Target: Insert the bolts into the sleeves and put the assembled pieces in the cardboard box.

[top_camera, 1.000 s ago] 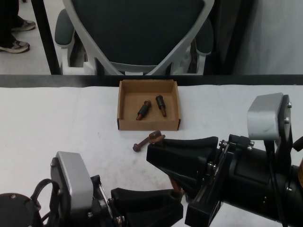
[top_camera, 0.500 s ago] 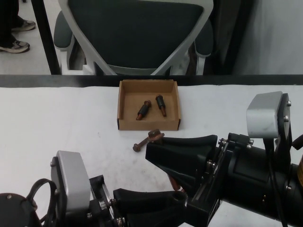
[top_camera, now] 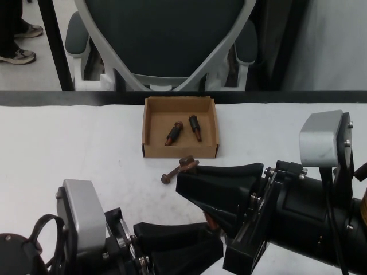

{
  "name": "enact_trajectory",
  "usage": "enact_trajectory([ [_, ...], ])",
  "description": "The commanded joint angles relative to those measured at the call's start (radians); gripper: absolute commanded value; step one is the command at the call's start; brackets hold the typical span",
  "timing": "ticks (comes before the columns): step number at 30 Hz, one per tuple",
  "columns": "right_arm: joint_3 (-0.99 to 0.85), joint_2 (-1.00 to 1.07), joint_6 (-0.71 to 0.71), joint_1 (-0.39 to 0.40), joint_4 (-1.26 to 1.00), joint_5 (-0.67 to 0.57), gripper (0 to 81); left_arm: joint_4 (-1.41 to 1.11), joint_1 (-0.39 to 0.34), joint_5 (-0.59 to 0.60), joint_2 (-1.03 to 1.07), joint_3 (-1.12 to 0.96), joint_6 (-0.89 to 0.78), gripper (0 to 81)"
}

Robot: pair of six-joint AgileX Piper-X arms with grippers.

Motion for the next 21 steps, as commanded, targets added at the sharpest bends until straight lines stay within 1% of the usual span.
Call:
enact_trajectory([
  [1,-0.012,0.0,-0.006,0.0,-0.015,-0.004,0.3,-0.027,-0.001,-0.026,-0.003,-0.011,0.007,0.8],
  [7,-0.012,0.0,-0.006,0.0,-0.015,-0.004,0.3,-0.048,-0.001,-0.026,-0.003,-0.011,0.004,0.8],
  [9,-0.012,0.0,-0.006,0.0,-0.015,-0.004,0.3,-0.064,-0.001,-0.031,-0.003,-0.011,-0.027,0.8],
  [21,-0.012,-0.037,-0.008,0.0,-0.015,-0.031,0.3,-0.079,-0.001,-0.179,-0.003,-0.011,-0.08,0.8],
])
